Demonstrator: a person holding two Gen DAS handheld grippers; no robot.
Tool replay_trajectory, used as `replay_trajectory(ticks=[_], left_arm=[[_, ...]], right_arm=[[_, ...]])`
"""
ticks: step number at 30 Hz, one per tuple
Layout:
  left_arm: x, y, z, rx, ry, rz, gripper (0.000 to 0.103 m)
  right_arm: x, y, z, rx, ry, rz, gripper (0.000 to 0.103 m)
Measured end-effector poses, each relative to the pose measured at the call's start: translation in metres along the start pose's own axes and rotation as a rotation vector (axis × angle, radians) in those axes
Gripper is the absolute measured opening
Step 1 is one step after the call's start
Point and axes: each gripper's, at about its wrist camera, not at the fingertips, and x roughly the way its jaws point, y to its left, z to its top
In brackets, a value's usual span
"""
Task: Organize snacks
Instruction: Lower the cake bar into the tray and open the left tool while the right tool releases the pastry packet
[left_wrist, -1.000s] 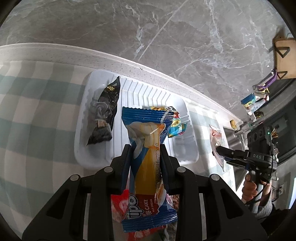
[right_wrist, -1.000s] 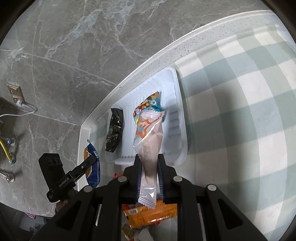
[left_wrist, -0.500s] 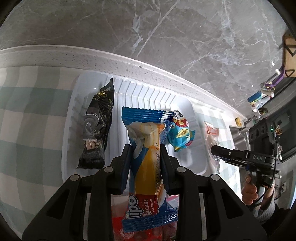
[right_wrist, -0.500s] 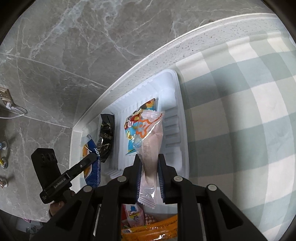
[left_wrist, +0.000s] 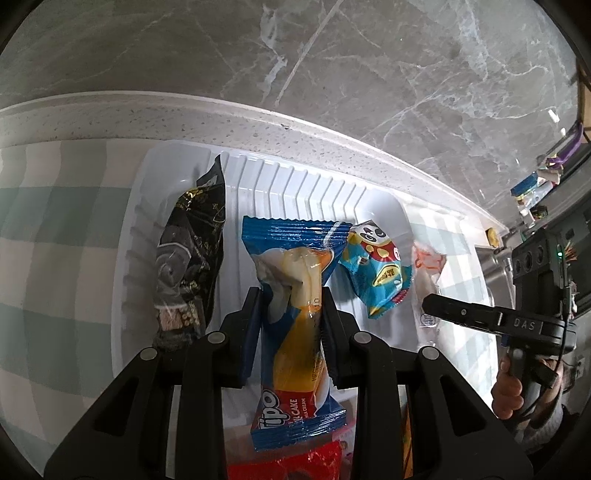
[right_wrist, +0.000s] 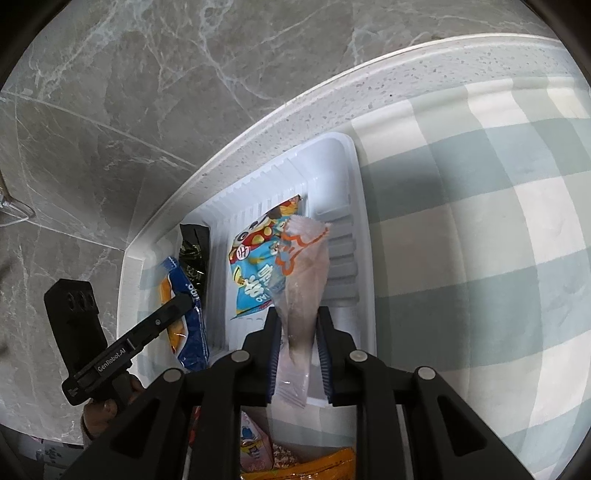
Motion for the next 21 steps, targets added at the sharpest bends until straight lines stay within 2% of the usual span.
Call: replay_trajectory(ticks=[5,7,10,12,21], left_arm=[[0.010,-0.005,0.006,0.011,0.001,0.010,0.028],[0.013,-0.008,0.008,0.023,-0.003,0.022,0.029],[0.012,-0.012,0.011,0.040,-0.024,0.037,0.031],[0.010,-0.016,0.014,0.054,-0.042,0.046,0.049],[-0.011,-0.029,0.009,0.097,-0.077,0.046,0.050]], right_arm=[[0.002,0.001,0.002,-0.012,-0.011,-0.017,0.032],[0.002,0.002,0.002,-0.017,-0.019,-0.026,0.042],[-0.001,0.005,0.002,-0.036,-0.034,-0.045,0.045],[-0.003,0.007,0.002,-0.048,-0.042,-0.051,0.045],[-0.021,0.023,-0.008,-0.120,-0.078,-0.070,0.050]])
